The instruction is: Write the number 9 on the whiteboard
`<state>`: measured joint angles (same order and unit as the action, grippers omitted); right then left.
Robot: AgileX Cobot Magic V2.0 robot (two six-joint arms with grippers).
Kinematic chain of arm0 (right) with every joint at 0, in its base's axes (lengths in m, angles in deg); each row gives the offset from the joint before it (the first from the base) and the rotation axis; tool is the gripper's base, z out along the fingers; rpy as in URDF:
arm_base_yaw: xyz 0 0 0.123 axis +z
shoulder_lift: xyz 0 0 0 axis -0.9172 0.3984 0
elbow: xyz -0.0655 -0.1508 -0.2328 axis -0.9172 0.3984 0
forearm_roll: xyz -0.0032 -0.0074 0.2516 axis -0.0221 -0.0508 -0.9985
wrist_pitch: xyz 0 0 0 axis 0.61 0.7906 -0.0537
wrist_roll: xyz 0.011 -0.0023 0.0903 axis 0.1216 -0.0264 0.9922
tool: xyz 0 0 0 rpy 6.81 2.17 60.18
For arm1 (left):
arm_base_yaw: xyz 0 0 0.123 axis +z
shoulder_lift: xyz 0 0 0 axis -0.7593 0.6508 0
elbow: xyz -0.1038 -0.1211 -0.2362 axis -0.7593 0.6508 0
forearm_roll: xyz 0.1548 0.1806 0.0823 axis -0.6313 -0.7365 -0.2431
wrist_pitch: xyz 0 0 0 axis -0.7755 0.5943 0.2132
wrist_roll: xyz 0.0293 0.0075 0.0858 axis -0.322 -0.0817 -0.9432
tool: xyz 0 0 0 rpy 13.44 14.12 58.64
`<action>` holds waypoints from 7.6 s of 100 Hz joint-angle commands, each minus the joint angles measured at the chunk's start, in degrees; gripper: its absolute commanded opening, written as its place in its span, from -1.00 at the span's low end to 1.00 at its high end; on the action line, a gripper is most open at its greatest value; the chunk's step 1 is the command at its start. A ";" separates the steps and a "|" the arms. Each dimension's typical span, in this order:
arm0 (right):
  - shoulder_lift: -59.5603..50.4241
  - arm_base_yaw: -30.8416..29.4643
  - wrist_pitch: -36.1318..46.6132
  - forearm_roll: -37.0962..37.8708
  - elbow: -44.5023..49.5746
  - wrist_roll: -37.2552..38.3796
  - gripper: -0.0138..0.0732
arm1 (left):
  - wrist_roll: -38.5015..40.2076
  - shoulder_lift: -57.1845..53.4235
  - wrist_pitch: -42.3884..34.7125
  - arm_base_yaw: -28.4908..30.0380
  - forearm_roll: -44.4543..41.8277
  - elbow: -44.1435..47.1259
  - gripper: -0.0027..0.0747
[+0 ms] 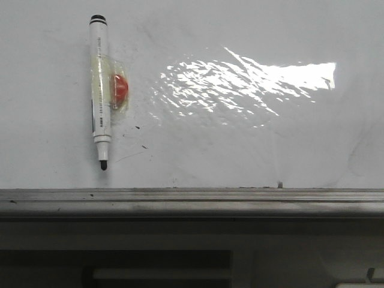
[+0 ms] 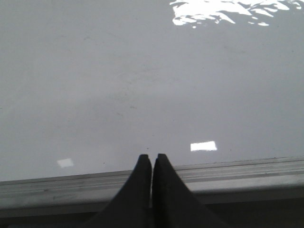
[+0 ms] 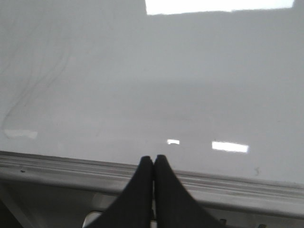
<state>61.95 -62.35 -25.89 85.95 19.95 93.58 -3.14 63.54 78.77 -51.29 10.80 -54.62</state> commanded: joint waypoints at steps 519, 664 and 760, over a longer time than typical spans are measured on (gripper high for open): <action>64.86 43.45 11.08 -69.66 -40.43 -85.91 0.24 | -62.35 65.90 7.72 -47.41 26.51 -42.52 -0.98; 56.17 33.03 -32.62 -13.27 -72.15 -28.14 -0.80 | -34.99 28.38 8.12 -34.05 29.13 -40.71 -0.29; 47.64 26.44 8.03 -0.41 -42.47 -23.32 -0.77 | -30.34 24.50 5.33 -31.17 37.89 -34.28 -0.99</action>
<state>109.82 -34.12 -23.63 84.92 -20.29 69.63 -34.09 87.66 87.89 -82.57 46.72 -87.35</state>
